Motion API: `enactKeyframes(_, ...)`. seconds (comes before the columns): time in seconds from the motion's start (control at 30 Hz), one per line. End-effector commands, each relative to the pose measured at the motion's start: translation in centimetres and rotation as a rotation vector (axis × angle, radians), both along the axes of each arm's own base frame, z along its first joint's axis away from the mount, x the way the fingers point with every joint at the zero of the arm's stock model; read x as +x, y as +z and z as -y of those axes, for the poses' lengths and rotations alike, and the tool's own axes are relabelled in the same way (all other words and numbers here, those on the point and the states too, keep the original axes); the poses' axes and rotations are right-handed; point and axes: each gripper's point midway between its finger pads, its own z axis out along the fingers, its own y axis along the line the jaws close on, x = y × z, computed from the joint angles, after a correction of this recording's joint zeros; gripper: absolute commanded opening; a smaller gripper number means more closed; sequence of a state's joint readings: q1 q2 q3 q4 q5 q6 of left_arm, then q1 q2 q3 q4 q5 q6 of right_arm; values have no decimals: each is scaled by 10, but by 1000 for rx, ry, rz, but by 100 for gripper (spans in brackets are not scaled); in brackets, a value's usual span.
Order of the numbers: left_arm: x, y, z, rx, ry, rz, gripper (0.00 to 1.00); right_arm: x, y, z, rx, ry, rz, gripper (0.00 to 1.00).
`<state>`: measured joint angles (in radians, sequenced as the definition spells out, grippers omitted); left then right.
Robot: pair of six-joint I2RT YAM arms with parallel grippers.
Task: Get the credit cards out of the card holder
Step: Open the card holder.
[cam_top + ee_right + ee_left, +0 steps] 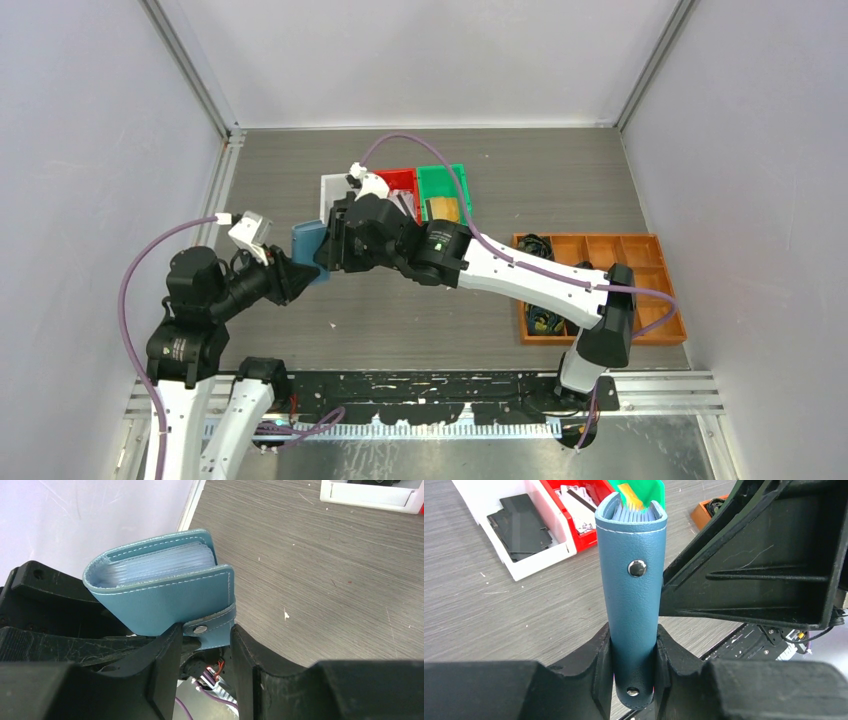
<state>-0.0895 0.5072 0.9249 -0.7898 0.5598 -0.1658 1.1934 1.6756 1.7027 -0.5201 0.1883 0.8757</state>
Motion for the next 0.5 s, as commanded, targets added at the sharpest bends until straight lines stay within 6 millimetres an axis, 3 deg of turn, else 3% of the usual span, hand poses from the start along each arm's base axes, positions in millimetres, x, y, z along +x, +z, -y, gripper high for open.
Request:
enactKeyframes(0.0, -3, 50, 10, -75, -47, 168, 0, 4, 6, 0, 27, -23, -9, 45)
enactKeyframes(0.17, -8, 50, 13, -84, -71, 174, 0, 13, 0, 11, -1, -72, -9, 42)
enactKeyframes(0.47, 0, 49, 13, -96, -50, 150, 0, 31, -4, 45, -99, -169, 66, 24)
